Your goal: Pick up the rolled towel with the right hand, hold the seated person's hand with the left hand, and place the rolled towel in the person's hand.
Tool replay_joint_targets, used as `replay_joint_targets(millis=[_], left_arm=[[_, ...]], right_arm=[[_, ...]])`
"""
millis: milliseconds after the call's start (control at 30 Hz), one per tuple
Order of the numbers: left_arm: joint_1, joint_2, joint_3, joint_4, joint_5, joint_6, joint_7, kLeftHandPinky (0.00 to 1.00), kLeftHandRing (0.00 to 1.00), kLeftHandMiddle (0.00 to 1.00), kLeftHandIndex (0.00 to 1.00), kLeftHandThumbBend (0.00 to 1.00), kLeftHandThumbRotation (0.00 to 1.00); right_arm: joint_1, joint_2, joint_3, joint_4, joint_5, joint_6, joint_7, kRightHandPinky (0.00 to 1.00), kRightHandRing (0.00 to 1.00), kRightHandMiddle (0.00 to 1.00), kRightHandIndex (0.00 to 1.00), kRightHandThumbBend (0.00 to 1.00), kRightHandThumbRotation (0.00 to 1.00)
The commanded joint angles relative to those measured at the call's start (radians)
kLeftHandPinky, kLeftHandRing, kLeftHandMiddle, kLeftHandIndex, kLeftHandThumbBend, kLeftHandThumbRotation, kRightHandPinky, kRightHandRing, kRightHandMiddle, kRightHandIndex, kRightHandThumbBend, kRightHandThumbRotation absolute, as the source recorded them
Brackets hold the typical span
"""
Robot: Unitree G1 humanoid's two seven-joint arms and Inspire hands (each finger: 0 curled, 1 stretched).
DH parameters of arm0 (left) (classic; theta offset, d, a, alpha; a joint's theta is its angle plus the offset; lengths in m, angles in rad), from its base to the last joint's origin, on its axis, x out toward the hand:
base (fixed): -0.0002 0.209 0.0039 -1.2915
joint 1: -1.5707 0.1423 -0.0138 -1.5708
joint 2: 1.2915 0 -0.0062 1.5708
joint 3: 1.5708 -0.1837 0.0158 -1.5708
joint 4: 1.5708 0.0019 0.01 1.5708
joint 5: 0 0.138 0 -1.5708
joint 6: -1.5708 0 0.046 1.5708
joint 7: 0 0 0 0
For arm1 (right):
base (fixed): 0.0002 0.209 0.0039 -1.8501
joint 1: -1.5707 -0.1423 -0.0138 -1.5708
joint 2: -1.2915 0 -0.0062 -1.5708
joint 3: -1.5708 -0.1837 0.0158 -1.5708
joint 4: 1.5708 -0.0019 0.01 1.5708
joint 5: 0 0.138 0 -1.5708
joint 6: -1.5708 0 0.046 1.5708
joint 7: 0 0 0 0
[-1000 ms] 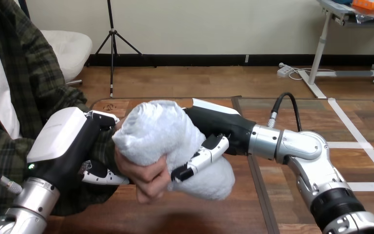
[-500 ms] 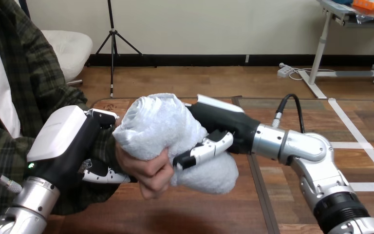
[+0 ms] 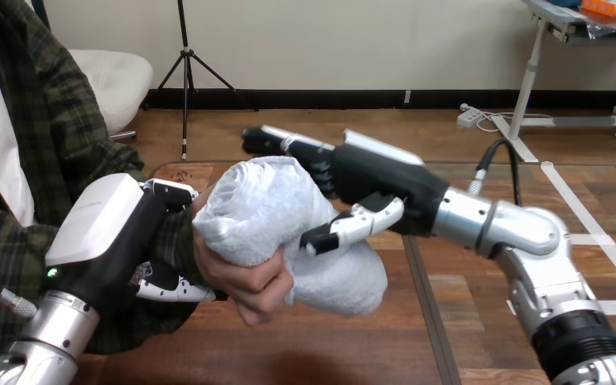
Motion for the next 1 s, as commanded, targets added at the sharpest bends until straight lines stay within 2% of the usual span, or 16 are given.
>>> replay_joint_targets(millis=[0,533,967], left_arm=[[-0.032,-0.031,-0.038,-0.003,-0.036,-0.029,-0.01,0.22,0.27,0.35,0.36,0.92,0.0],[-0.031,-0.027,-0.036,0.004,-0.039,-0.04,-0.008,0.22,0.27,0.35,0.36,0.92,0.0],[-0.031,-0.027,-0.033,0.011,-0.054,-0.054,-0.008,0.22,0.27,0.35,0.36,0.92,0.0]], right_arm=[[-0.008,-0.029,-0.037,-0.051,0.026,-0.001,-0.015,1.0,1.0,1.0,1.0,1.0,0.44],[0.028,-0.058,-0.082,-0.083,0.065,0.001,-0.019,1.0,1.0,1.0,1.0,1.0,0.47],[0.058,-0.08,-0.113,-0.091,0.107,-0.025,-0.003,1.0,1.0,1.0,1.0,1.0,0.49]])
